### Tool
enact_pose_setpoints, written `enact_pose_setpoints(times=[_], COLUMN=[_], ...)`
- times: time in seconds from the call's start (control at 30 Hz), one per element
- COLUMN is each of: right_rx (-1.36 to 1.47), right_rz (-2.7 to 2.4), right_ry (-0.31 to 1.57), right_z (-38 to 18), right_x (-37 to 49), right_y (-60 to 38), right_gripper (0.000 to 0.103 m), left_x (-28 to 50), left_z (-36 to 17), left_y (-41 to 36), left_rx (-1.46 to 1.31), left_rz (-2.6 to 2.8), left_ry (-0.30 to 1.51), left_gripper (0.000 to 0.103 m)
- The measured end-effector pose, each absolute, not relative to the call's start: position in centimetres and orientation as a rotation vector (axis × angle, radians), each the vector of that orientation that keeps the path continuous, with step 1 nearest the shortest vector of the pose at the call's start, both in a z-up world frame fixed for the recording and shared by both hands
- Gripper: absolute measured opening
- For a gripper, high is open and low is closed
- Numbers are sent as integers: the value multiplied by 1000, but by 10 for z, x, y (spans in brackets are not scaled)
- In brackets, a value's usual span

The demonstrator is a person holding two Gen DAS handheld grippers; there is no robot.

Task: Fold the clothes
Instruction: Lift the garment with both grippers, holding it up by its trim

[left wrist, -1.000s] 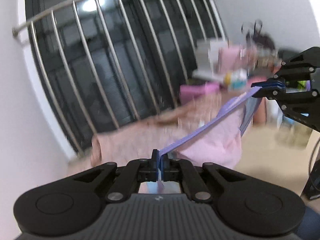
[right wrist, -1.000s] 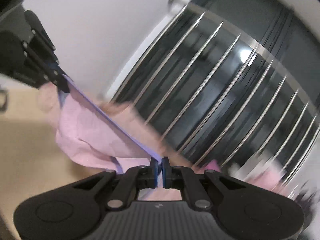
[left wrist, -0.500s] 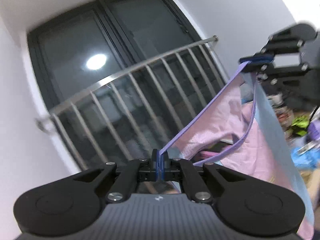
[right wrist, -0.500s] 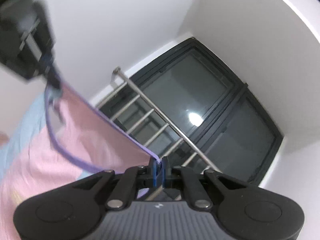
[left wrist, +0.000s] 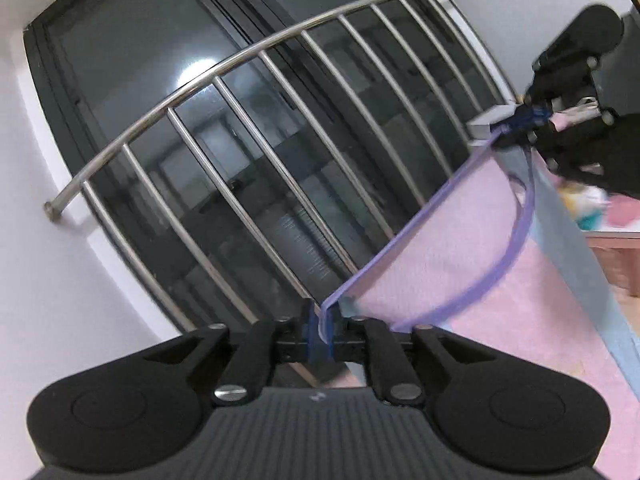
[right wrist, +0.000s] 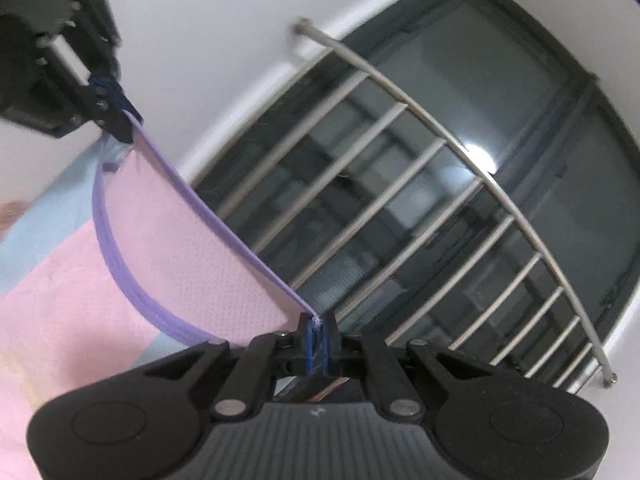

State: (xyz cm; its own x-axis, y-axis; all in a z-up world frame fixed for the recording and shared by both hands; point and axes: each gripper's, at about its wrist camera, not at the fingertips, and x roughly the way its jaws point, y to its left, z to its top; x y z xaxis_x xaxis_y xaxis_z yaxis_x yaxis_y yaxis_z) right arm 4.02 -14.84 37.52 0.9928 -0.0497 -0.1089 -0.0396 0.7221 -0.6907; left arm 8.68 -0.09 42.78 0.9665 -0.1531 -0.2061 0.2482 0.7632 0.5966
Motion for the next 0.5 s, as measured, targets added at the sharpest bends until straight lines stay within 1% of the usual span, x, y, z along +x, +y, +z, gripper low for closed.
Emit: enact_pose_setpoints(times=[0.03,0.1,0.13,0.2,0.27,0.33,0.4,0.43,0.5], right_rx=[-758,-743,-730,-707,-695,-693,-704,-714,-730], right_rz=[-47,-129,-158,-211,-239,-221,-208,-204,-169], right_ry=[106,72,41,-84,-169,-173,-139,-115,-22], right_z=[375,375,382,395,406,401,378,363,320], right_x=[61,103,112,111,100,85,74,67,56], right_y=[-147,-144,-143,-143,-146,-152,-157,-161,-162], right_gripper=[2,3,3,3,4,5,10,11,11], left_x=[112,133,130,117,91,67,48,46,42], left_z=[423,433,444,464,477,460,433,411,351], left_y=[-4,-10,-11,-9,-2,-6,-13,-17,-28], left_rx=[656,654,647,598,519,599,672,702,747], left_rz=[-173,-119,-84,-41,-83,-91,-103,-115,-140], left_ry=[160,108,43,-81,-125,-137,-127,-90,6], left_gripper=[8,7,7,5,5,5,5,5,5])
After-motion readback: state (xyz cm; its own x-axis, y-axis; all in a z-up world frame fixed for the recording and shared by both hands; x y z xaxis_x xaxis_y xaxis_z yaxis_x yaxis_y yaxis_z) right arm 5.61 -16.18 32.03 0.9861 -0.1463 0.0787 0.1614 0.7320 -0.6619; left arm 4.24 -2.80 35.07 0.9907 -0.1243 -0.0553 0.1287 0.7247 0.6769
